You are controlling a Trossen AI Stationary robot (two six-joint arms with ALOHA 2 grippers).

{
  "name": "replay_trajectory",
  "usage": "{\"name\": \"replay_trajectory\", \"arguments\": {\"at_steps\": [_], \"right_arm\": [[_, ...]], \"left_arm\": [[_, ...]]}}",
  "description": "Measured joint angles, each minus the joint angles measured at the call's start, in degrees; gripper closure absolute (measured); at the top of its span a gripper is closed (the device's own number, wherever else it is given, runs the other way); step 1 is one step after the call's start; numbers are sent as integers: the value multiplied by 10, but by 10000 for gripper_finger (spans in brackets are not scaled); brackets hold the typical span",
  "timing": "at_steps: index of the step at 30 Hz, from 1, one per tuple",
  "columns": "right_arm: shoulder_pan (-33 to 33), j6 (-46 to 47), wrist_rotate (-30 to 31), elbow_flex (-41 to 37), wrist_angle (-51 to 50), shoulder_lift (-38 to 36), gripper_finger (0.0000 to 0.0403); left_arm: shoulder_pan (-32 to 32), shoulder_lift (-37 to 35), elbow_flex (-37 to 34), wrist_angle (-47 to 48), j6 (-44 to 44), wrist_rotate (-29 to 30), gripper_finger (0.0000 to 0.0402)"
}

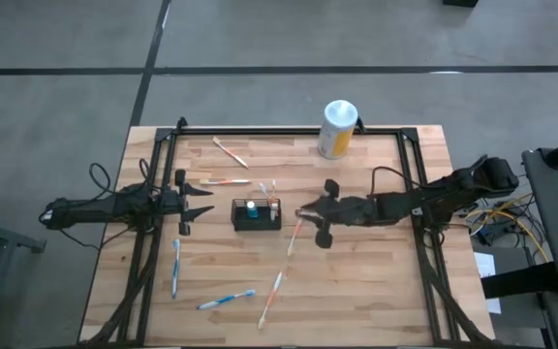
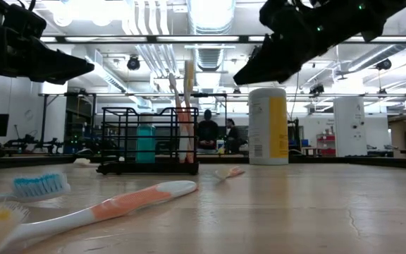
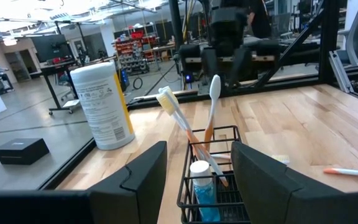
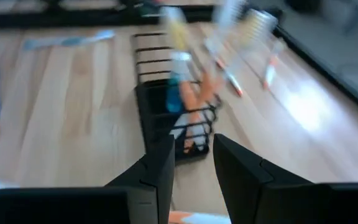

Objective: Pick & Place toothbrushing station
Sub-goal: Put the orange toothbrush into the right section of the wire organizer

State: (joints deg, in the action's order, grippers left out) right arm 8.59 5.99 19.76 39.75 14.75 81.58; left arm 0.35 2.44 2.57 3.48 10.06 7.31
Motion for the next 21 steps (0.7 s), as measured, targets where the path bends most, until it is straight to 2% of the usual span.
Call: {"name": "replay_trajectory", "arguments": {"at_steps": [7, 15, 21], "right_arm": [[10, -213, -41, 2, -2, 28, 296], [13, -277, -106, 2, 7, 79, 296], [13, -366, -138, 14, 5, 109, 296]], "left_arm": [[0, 0, 0, 0, 0, 0, 215], [0, 0, 0, 0, 0, 0, 215], [0, 0, 0, 0, 0, 0, 215]]}}
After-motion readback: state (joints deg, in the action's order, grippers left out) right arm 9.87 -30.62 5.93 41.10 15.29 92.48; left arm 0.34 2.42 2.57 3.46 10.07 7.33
